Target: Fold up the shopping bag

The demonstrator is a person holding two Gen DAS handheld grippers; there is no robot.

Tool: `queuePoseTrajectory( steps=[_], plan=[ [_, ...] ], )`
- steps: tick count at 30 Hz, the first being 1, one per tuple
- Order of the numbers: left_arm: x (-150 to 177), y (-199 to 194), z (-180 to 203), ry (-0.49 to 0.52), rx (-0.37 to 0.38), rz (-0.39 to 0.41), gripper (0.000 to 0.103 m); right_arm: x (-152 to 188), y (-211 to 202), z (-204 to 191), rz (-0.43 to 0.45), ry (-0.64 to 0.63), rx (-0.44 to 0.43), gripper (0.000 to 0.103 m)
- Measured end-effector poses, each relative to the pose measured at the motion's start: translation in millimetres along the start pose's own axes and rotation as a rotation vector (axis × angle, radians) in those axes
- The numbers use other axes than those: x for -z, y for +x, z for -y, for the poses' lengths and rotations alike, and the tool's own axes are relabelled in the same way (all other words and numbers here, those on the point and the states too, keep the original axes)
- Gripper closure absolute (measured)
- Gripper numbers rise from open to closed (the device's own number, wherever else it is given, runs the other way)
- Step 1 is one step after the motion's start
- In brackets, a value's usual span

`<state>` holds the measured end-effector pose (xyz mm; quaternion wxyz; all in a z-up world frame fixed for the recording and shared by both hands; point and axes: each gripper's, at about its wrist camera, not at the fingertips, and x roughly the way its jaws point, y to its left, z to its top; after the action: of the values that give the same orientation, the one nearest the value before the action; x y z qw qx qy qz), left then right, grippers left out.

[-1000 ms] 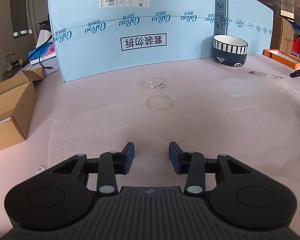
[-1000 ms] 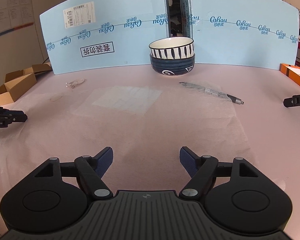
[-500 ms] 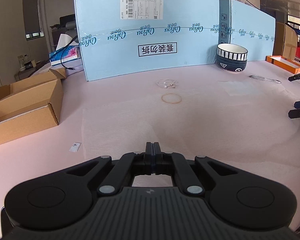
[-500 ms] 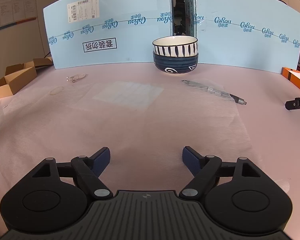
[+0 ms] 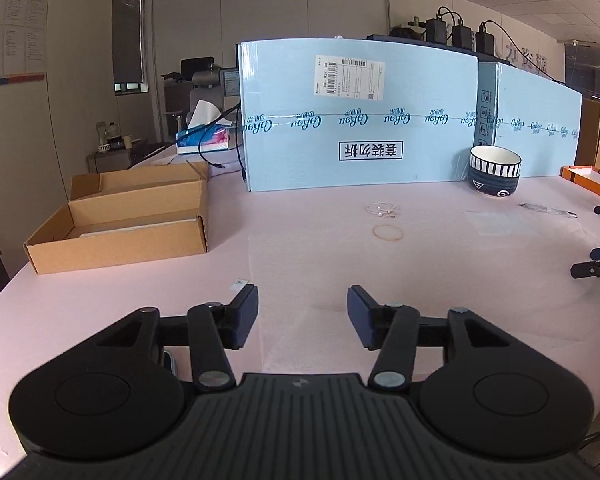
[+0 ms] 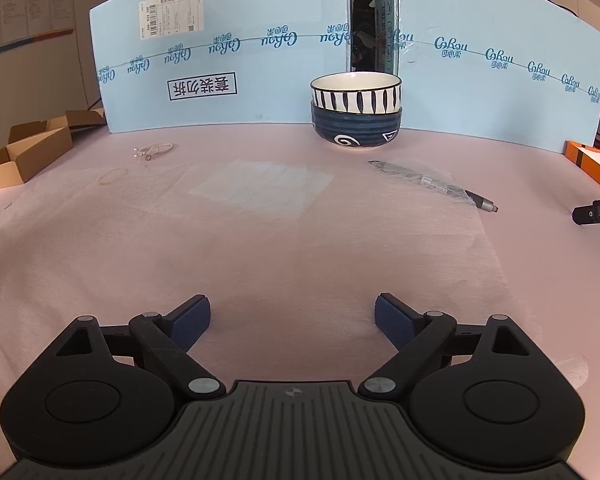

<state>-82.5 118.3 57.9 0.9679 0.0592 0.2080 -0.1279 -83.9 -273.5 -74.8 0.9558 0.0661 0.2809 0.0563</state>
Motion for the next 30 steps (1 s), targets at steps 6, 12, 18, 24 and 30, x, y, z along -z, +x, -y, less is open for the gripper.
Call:
queuePoseTrajectory(
  steps=[6,12,18,24,30],
  plan=[
    [-5,86,51,0.042,0.22,-0.164,0.079,1,0,2,0.0,0.002,-0.007,0.012],
    [28,59,75,0.2,0.194,-0.224,0.083,2,-1,4,0.0,-0.007,-0.019,0.011],
    [46,-5,31,0.15,0.033,-0.278,0.078,1,2,4,-0.004,-0.006,-0.021,0.007],
    [17,-61,11,0.074,-0.051,-0.066,0.048,-6,6,3,-0.013,-0.013,-0.014,0.006],
    [0,13,42,0.115,0.138,-0.057,0.055,-12,-10,-20,0.003,-0.009,-0.199,0.025]
  ],
)
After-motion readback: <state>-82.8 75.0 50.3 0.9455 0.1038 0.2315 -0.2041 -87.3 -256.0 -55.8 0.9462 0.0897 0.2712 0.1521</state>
